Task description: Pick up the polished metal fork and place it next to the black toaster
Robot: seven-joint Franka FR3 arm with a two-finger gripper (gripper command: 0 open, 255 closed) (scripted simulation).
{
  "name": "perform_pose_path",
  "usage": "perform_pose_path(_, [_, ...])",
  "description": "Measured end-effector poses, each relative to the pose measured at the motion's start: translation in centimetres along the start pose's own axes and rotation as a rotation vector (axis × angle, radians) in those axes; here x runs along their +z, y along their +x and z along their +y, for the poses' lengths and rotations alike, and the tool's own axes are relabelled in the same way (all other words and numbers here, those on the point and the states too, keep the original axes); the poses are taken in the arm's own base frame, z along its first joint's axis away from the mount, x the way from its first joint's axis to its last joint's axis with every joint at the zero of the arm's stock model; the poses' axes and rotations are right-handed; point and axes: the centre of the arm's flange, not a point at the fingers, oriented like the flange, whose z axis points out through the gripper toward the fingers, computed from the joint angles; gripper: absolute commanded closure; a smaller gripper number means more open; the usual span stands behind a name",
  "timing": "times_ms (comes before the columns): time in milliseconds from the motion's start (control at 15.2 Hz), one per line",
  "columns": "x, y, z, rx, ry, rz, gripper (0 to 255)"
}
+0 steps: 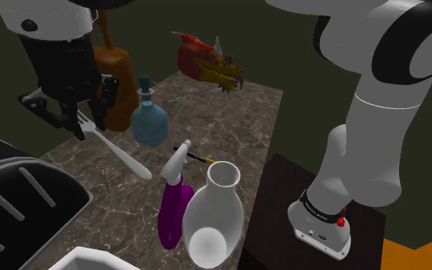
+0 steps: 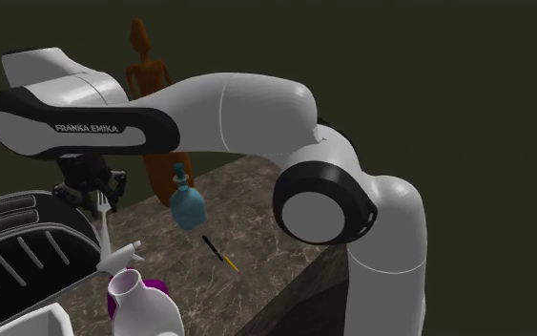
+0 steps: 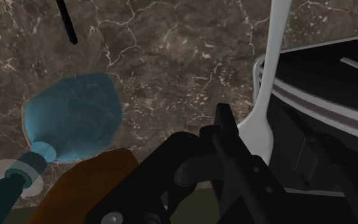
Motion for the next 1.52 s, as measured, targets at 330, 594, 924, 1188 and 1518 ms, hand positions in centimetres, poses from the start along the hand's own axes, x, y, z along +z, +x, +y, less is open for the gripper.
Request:
perform_pose_path(330, [2.7, -0.2, 0.2, 0.000, 0.000, 0.000, 255])
perform_pose_path(594, [4.8, -0.3, 0.1, 0.000, 0.000, 0.000, 255])
perform_pose_path(924, [7.3, -0.3, 0.2, 0.000, 0.000, 0.000, 255])
perform_pose_path(1188, [9.5, -0.4, 0.1, 0.000, 0.000, 0.000, 255])
perform_pose_path(1518, [12.2, -0.5, 0.2, 0.000, 0.000, 0.000, 255])
